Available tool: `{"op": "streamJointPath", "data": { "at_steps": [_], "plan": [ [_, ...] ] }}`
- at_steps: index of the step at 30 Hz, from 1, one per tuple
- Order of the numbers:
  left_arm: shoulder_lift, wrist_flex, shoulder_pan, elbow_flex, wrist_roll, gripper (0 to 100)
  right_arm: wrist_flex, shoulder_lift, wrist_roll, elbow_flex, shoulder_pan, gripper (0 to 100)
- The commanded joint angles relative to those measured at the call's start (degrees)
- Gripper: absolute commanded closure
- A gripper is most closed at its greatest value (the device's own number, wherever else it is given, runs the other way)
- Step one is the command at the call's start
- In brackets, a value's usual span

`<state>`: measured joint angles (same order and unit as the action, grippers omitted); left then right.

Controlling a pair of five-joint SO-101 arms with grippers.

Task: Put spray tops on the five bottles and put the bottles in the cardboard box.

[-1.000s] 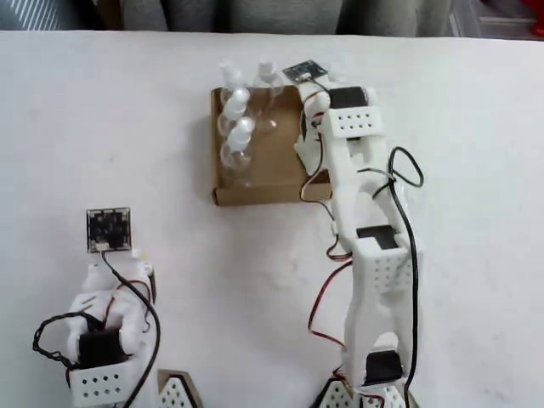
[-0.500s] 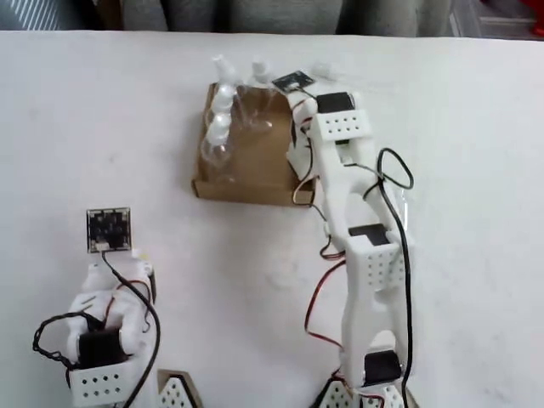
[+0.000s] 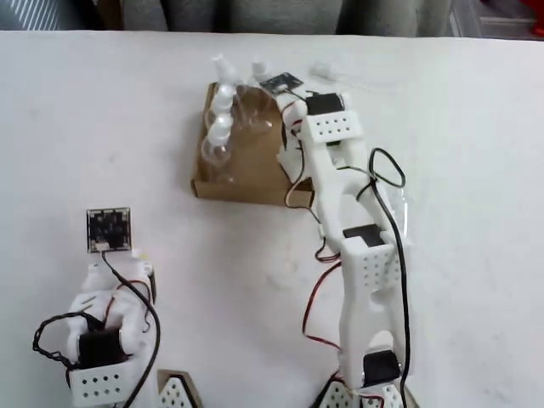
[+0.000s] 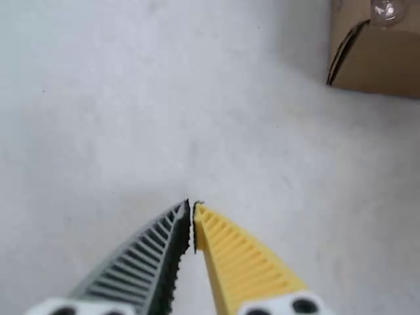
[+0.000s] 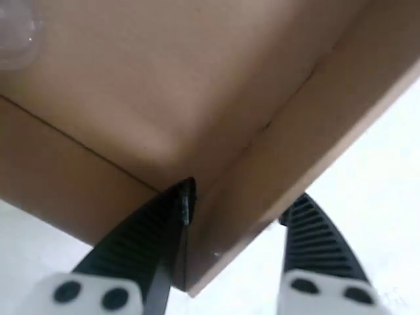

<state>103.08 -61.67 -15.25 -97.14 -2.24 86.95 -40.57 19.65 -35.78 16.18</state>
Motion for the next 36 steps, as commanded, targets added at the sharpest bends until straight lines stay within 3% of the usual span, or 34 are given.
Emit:
{"op": "streamJointPath", "data": {
  "at_steps": [1, 15, 19, 23, 26, 36],
  "plan": [
    [-0.04, -0.18, -0.40, 0.09, 0.09, 98, 0.13, 2.15, 0.09, -1.05, -0.31, 76.8],
    [-0.04, -0.44, -0.40, 0.09, -0.09, 98, 5.05, 13.32, 0.18, -0.62, -8.04, 76.5],
    [-0.04, -0.44, -0.40, 0.09, -0.18, 98, 11.03, 15.08, 0.26, -0.88, -10.86, 77.2],
    [-0.04, -0.44, -0.40, 0.09, -0.18, 98, 11.03, 17.71, 0.35, -0.35, -13.49, 88.9],
    [-0.04, -0.44, -0.40, 0.09, -0.18, 98, 5.58, 19.65, 6.15, -0.44, -16.40, 97.1],
    [0.04, -0.35, -3.47, 0.09, 0.09, 98, -29.05, 9.45, 17.41, -0.35, -25.27, 97.3]
  ]
}}
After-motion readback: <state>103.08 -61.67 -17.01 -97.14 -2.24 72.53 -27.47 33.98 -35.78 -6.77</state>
